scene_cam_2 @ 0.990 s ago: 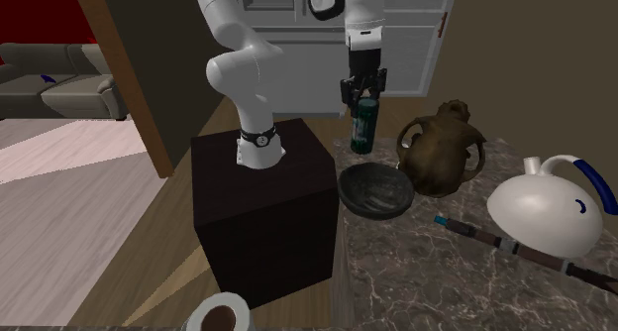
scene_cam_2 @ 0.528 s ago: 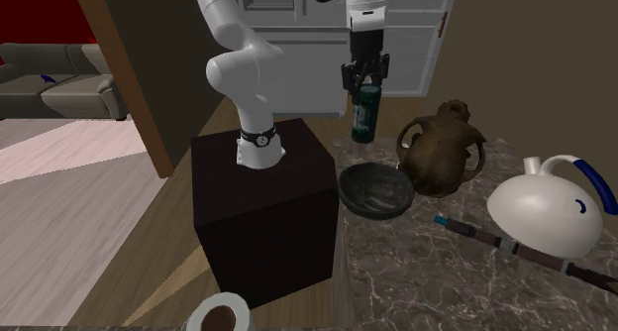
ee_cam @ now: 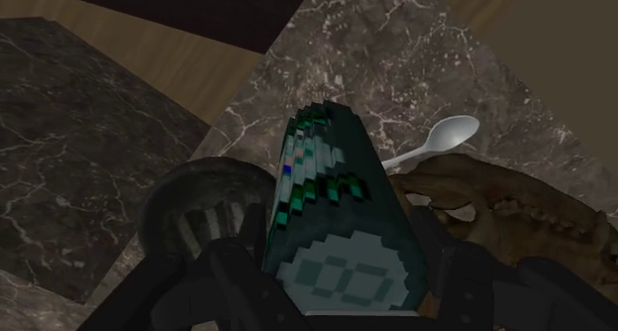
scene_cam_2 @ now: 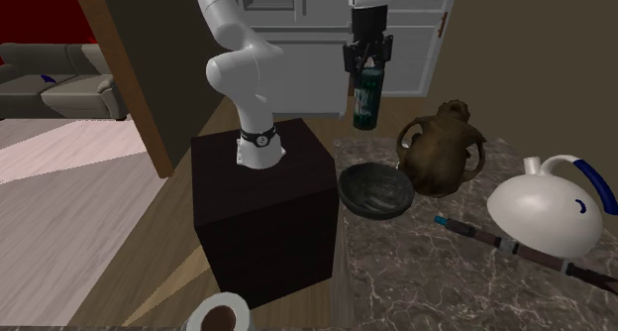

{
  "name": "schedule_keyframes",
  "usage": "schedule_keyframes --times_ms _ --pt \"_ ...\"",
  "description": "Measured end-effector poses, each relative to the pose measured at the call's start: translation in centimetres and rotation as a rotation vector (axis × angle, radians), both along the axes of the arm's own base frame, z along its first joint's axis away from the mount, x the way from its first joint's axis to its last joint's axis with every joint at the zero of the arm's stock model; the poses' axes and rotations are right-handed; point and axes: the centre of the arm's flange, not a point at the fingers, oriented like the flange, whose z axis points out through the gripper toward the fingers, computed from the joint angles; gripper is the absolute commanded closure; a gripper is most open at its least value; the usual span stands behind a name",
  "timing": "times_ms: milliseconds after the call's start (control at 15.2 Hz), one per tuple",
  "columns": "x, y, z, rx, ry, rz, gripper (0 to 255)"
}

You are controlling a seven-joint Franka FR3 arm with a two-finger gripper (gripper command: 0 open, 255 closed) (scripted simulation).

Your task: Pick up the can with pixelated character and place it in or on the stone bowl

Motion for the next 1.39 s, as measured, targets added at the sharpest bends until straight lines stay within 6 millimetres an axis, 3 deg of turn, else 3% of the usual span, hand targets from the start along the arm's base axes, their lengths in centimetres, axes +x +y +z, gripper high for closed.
schedule_keyframes --times_ms 132,330,924,1386 --pt "0.4 -0.2 0.7 0.0 0.0 0.0 255" --pt "3.3 -1.3 1.9 0.0 0.0 0.0 255" --pt "14.5 -5.0 5.2 0.001 0.0 0.0 255" --pt "15.8 -5.6 2.6 0.0 0.001 0.0 255"
